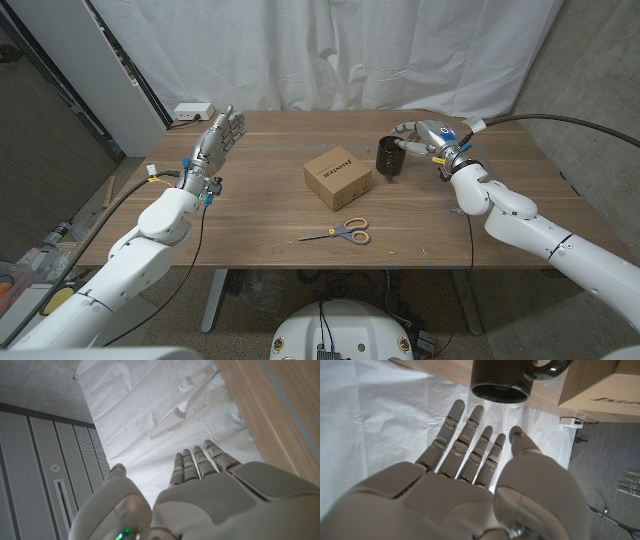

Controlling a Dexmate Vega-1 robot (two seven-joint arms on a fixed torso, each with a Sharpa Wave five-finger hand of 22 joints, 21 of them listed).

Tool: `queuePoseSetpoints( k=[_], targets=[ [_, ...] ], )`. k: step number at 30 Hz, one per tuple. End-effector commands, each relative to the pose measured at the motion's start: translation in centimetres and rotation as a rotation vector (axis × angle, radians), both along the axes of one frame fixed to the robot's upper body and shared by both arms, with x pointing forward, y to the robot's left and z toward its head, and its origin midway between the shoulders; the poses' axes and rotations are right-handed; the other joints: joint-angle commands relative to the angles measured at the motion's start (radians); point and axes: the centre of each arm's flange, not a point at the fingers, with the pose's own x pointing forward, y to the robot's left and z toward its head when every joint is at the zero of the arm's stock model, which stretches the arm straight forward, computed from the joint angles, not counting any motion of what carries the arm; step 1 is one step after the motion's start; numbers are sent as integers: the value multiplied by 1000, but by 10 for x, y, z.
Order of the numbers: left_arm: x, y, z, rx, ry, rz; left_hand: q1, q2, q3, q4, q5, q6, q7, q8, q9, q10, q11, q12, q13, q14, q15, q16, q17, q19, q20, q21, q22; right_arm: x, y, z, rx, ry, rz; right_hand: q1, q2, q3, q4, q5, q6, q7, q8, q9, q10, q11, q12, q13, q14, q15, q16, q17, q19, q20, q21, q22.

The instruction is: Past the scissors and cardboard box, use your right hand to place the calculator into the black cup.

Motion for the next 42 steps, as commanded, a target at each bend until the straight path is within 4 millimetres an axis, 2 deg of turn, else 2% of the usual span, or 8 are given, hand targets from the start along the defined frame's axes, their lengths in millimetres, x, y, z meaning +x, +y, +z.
queuePoseSetpoints(
  k=[1,7,17,20,31,33,34,42],
  targets=[
    [1,-1,1,4,-2,-8,10,-1,-6,0,-3,8,0,0,1,5,-2,1,3,4,-1,1,5,-3,-1,0,5,-8,2,2,30,-29,31,-29,9,-2,17,1,3,-1,8,-1,3,6,8,2,-27,-75,-9,4,-23,-130,-12,6],
    [0,0,2,9,-2,-8,11,0,-7,0,-3,8,-1,0,1,5,0,0,3,5,0,1,5,-2,-1,0,5,-11,3,5,62,-32,59,-60,22,-13,32,-4,5,-1,8,-2,7,8,11,2,-70,-64,-17,6,-54,-118,-24,7],
    [-1,0,3,18,2,-12,12,1,-9,0,-3,9,-2,0,1,4,-4,0,3,5,-1,1,5,-3,-1,0,5,-15,2,9,183,-18,147,-76,26,-21,39,-6,1,0,6,-4,16,12,14,1,-96,-61,-19,9,-63,-111,-28,6],
    [-1,0,4,20,4,-13,12,1,-9,0,-3,9,-1,0,1,3,-5,0,3,4,-1,1,5,-3,-1,0,5,-17,3,9,234,-23,194,-82,23,-25,36,-7,0,13,5,-6,35,43,21,0,-115,-61,-21,7,-69,-111,-32,5],
    [1,-1,4,27,8,-22,13,2,-11,0,-3,9,-1,0,1,4,-1,0,3,5,0,1,5,-2,-1,0,5,-21,8,11,355,-16,317,-88,27,-25,32,-9,-12,34,1,-9,24,68,12,-2,-180,-46,-32,-3,-99,-104,-47,3],
    [1,0,4,29,9,-23,13,2,-11,0,-3,9,-1,0,1,4,-1,0,3,5,0,1,5,-3,-1,0,5,-22,9,12,367,-20,336,-91,28,-26,33,-9,-12,42,1,-9,25,76,12,-2,-186,-47,-32,-4,-98,-105,-48,3],
    [1,0,4,30,8,-23,13,2,-11,0,-3,9,-1,0,1,4,-1,0,3,5,0,1,5,-3,-1,0,5,-23,9,12,373,-23,339,-93,28,-27,33,-10,-10,46,2,-9,27,89,12,-2,-189,-47,-30,-4,-99,-106,-49,2],
    [3,1,6,29,7,-25,14,3,-12,0,-3,10,-3,0,1,4,-3,0,3,5,-1,1,5,-3,-1,0,5,-26,11,14,375,-29,342,-97,30,-27,33,-10,-18,49,-1,-10,16,91,6,-2,-209,-33,-30,-8,-110,-99,-57,0]
  ],
)
